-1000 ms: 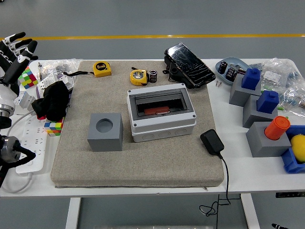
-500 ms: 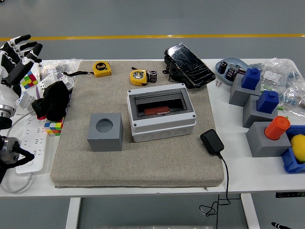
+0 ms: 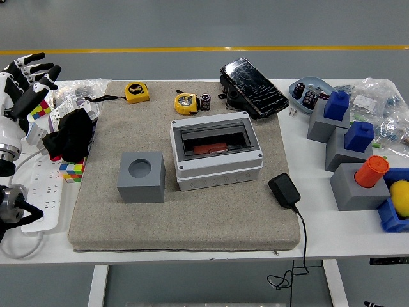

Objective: Fetch the battery,place it into the box,close the lid of the box

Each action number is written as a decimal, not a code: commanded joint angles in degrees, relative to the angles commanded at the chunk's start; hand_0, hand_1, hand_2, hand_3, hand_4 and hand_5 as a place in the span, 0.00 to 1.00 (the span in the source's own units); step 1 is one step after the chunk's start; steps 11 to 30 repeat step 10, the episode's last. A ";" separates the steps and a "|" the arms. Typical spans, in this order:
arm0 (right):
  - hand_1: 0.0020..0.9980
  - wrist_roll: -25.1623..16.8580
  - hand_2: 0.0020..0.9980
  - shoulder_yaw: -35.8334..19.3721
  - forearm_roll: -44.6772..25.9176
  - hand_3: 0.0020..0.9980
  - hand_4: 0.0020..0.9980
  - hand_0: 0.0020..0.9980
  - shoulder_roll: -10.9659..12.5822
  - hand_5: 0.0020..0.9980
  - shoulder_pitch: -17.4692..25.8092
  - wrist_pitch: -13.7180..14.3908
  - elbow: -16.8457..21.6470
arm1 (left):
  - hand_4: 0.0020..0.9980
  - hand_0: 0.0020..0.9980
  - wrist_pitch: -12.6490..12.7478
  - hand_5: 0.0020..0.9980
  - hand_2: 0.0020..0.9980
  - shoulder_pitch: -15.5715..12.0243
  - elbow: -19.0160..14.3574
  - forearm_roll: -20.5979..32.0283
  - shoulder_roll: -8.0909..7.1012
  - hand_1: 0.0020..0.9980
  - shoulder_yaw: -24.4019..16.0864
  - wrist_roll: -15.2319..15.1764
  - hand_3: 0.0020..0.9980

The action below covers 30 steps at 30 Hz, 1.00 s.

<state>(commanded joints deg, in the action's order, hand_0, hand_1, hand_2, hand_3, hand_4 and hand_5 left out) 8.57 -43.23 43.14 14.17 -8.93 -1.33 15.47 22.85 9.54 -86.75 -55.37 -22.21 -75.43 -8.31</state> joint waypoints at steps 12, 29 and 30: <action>0.67 -0.02 0.69 1.64 -0.49 0.54 0.91 0.67 -0.12 0.51 0.14 0.10 -0.01 | 1.00 0.42 -0.25 0.38 0.62 -1.26 0.10 -0.10 -0.27 0.58 -0.14 0.24 0.68; 0.67 -0.02 0.69 1.64 -0.49 0.54 0.91 0.67 -0.12 0.51 0.14 0.10 -0.01 | 1.00 0.42 -0.25 0.38 0.62 -1.26 0.10 -0.10 -0.27 0.58 -0.14 0.24 0.68; 0.67 -0.02 0.69 1.64 -0.49 0.54 0.91 0.67 -0.12 0.51 0.14 0.10 -0.01 | 1.00 0.42 -0.25 0.38 0.62 -1.26 0.10 -0.10 -0.27 0.58 -0.14 0.24 0.68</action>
